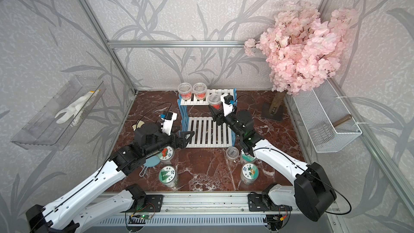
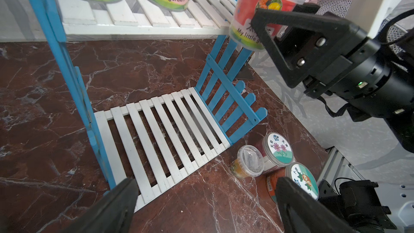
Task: Place the seed container on the shelf
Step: Place the seed jar on the shelf.
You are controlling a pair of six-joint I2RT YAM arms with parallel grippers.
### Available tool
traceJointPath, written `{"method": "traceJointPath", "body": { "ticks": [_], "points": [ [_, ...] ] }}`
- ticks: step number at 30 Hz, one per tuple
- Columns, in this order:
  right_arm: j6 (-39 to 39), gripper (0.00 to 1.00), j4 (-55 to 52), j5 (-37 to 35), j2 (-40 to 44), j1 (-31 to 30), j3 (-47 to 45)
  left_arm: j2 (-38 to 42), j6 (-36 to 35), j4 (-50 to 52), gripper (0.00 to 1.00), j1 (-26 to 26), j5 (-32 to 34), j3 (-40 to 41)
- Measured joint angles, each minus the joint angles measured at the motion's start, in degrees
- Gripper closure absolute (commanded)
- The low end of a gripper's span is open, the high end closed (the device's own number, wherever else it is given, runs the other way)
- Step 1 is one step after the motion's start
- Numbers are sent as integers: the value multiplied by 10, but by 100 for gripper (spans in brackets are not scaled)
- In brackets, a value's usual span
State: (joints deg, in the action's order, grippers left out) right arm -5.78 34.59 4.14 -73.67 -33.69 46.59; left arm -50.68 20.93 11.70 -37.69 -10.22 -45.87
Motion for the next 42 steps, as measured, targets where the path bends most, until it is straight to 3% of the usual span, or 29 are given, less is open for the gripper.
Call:
{"method": "traceJointPath", "body": {
  "ticks": [42],
  "points": [
    [-9, 36, -37, 9, -33, 18, 62, -35, -1, -37, 0, 10, 82, -29]
  ]
}}
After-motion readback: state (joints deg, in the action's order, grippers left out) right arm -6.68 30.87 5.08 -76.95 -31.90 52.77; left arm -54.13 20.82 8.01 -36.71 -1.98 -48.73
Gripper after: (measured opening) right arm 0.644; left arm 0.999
